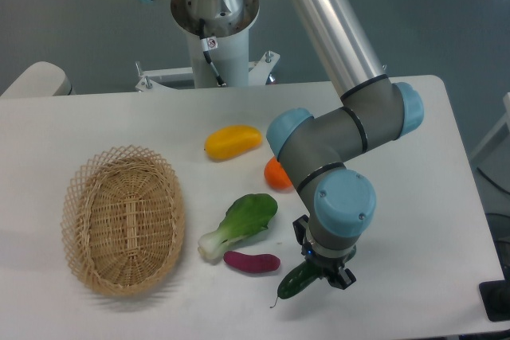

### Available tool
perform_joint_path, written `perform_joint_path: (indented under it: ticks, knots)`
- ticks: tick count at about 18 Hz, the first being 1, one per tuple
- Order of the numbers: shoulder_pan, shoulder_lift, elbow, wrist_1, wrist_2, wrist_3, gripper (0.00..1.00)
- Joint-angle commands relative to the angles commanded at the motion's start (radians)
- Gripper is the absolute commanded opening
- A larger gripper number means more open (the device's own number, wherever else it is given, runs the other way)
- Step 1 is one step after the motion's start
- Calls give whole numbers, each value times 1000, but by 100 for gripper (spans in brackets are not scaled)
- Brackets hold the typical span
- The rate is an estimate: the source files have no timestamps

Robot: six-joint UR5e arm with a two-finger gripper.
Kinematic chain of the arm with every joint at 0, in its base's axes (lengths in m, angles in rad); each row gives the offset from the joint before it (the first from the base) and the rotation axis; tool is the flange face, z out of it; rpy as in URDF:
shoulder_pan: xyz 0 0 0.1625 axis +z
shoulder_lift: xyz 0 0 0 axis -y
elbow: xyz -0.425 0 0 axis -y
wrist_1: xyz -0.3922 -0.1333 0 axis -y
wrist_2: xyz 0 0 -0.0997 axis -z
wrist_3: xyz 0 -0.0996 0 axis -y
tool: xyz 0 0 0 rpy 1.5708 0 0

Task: Pick up the cucumber from the basket
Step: 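Hold the cucumber raised beside the purple sweet potato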

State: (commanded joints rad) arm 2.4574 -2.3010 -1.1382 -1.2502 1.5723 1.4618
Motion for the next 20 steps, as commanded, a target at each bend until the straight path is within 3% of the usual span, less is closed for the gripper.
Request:
perform_joint_path:
  ticks: [20]
  knots:
    - [26,2,-5,-2,-3,48,12]
